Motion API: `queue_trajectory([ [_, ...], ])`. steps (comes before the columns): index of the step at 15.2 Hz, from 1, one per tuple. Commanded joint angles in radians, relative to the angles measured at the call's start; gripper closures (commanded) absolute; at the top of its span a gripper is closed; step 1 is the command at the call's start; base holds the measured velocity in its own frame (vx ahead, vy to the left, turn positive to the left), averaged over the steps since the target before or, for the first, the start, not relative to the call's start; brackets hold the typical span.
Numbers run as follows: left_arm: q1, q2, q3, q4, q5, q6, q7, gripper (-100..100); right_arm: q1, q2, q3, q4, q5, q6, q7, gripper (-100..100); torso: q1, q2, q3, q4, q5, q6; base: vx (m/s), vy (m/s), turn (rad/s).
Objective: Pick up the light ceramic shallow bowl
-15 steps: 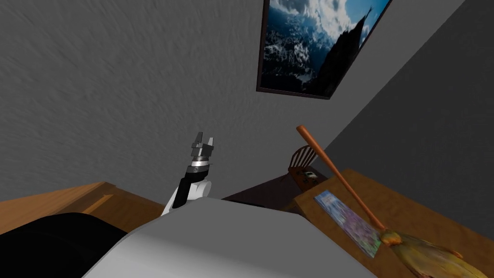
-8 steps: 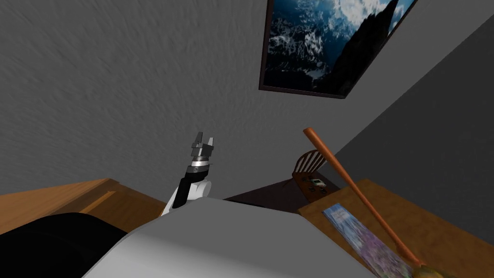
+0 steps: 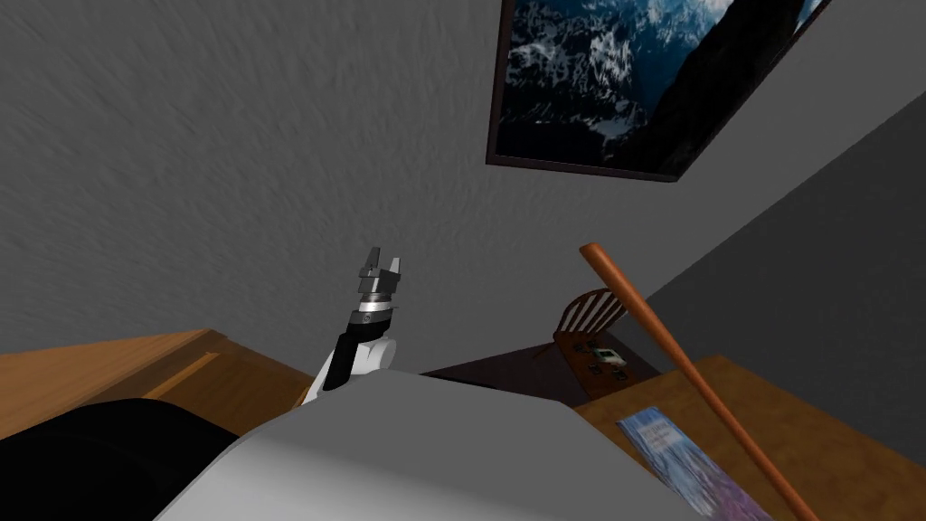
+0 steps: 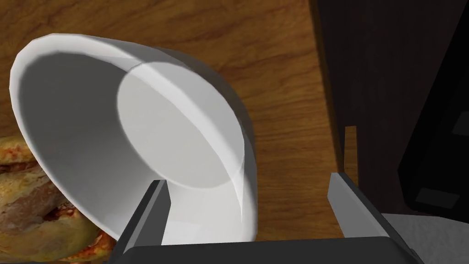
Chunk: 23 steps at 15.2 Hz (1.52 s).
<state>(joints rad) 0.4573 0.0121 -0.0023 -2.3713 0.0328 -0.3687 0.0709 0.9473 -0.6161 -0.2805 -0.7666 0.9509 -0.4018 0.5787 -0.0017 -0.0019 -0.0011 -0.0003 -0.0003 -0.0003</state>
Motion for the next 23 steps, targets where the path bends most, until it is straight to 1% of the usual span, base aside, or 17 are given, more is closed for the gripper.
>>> queue_trajectory([
  [1,0.000,0.000,0.000,0.000,0.000,0.000,0.000,0,-0.008,-0.001,0.019,0.035,0.017,-0.003,0.019,-100,0.000,0.000,0.000,0.000,0.000,0.000,0.062,-0.048,0.117],
  [2,0.000,0.000,0.000,0.000,0.000,0.000,0.000,0,-0.015,-0.002,0.031,0.052,0.025,-0.005,0.027,-100,0.000,0.000,0.000,0.000,0.000,0.000,0.062,-0.062,0.121],
  [3,0.000,0.000,0.000,0.000,0.000,0.000,0.000,0,-0.007,-0.003,0.017,0.032,0.015,-0.006,0.017,-100,-0.001,-0.001,0.000,0.000,0.000,0.000,0.034,-0.043,0.049],
  [4,0.000,0.000,0.000,0.000,0.000,0.000,0.000,0,-0.035,-0.006,0.021,0.062,0.050,0.000,-0.032,-100,0.000,0.000,0.000,0.000,0.000,0.000,-0.057,0.014,0.196],
  [5,0.000,0.000,0.000,0.000,0.000,0.000,0.000,0,-0.035,-0.006,0.021,0.062,0.050,0.000,-0.035,-100,0.003,0.004,0.002,0.001,0.001,-0.001,-0.109,0.044,0.243],
  [7,0.000,0.000,0.000,0.000,0.000,0.000,0.000,0,-0.064,-0.008,0.021,0.090,0.084,0.005,-0.086,-100,0.006,0.010,0.006,0.002,0.001,0.000,-0.146,0.047,0.203],
  [8,-0.001,0.000,0.000,0.000,0.000,0.000,0.000,0,-0.064,-0.008,0.021,0.090,0.084,0.005,-0.087,-100,0.007,0.013,0.007,0.003,0.002,0.000,-0.148,0.041,0.142],
  [9,0.000,0.000,0.000,0.000,0.000,0.000,0.000,0,-0.079,-0.009,0.021,0.104,0.101,0.008,-0.114,-100,0.007,0.014,0.008,0.003,0.002,0.000,-0.131,0.041,0.152],
  [10,0.000,0.000,0.000,0.000,0.000,0.000,0.000,0,-0.093,-0.011,0.021,0.118,0.118,0.011,-0.140,-100,0.007,0.014,0.008,0.003,0.002,0.000,-0.130,0.046,0.208],
  [11,-0.001,0.000,0.000,0.000,0.000,0.000,0.000,0,-0.093,-0.011,0.021,0.118,0.118,0.011,-0.140,-100,0.007,0.014,0.008,0.003,0.002,0.000,-0.111,0.043,0.133],
  [13,0.000,0.000,0.000,0.000,0.000,0.000,0.000,0,-0.107,-0.012,0.021,0.132,0.135,0.014,-0.167,-100,0.007,0.013,0.007,0.003,0.002,0.000,-0.100,0.041,0.102],
  [14,0.000,0.000,0.000,0.000,0.000,0.000,0.000,0,-0.122,-0.013,0.021,0.146,0.152,0.016,-0.193,-100,0.007,0.012,0.007,0.003,0.002,0.001,-0.094,0.037,0.143],
  [15,0.000,0.000,0.000,0.000,0.000,0.000,0.000,0,-0.122,-0.013,0.021,0.146,0.152,0.016,-0.193,-100,0.006,0.012,0.007,0.003,0.001,0.000,-0.082,0.034,0.132],
  [17,0.000,0.000,0.000,0.000,0.000,0.000,0.000,0,-0.150,-0.016,0.021,0.174,0.185,0.022,-0.243,-100,0.006,0.011,0.006,0.002,0.001,0.000,-0.089,0.043,0.171],
  [19,0.000,0.000,0.000,0.000,0.000,0.000,0.000,0,-0.142,-0.016,0.024,0.163,0.178,0.022,-0.235,-100,0.006,0.011,0.006,0.002,0.001,0.000,-0.071,0.032,0.086],
  [20,0.000,0.000,0.000,0.000,0.000,0.000,0.000,0,-0.143,-0.016,0.024,0.164,0.180,0.022,-0.241,100,0.005,0.010,0.006,0.002,0.001,0.001,-0.018,0.008,-0.002],
  [23,0.000,0.000,0.000,0.000,0.000,0.000,0.000,0,-0.143,-0.015,0.024,0.164,0.180,0.022,-0.241,100,0.003,0.006,0.004,0.001,0.001,0.001,-0.004,0.004,-0.002],
])
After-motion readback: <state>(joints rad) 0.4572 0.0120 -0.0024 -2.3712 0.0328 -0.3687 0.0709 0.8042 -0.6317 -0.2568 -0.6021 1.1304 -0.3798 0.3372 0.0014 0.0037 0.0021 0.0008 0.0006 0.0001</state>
